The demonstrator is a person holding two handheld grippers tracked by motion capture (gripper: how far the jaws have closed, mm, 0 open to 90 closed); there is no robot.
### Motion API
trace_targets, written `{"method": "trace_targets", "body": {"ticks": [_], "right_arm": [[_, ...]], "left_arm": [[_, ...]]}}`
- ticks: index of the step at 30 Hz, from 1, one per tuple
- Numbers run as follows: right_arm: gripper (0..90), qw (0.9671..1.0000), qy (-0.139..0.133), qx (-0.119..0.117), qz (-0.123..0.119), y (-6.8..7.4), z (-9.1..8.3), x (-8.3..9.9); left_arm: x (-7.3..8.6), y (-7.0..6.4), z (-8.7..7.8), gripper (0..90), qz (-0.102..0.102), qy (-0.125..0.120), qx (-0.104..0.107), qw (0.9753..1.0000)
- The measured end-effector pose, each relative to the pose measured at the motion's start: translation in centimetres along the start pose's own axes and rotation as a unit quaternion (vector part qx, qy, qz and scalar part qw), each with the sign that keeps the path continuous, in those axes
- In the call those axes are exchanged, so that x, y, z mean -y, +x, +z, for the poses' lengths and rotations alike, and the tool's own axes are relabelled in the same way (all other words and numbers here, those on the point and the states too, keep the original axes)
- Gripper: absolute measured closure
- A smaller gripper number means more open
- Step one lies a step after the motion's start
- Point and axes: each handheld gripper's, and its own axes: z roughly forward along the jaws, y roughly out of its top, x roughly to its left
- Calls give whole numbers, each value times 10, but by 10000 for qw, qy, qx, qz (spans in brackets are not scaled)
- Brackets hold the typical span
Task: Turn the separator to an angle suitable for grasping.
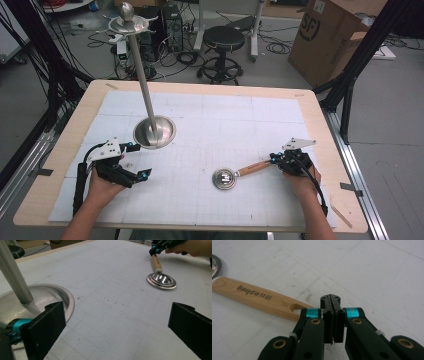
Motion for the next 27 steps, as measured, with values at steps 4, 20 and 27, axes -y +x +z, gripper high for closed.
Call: {"method": "trace_targets", "body": {"ticks": [4,20,27], "right_arm": [[898,9999,-61,-109,-38,12,0,-1],[897,9929,-77,-1004,-629,82,13,-18],[884,9920,-344,-1027,-646,80,5,-27]], "left_arm": [[0,2,-1,19,1,-11,-30,10000],[0,6,0,19,-64,-149,-31,9999],[0,6,-1,19,-43,-108,-66,9999]]}}
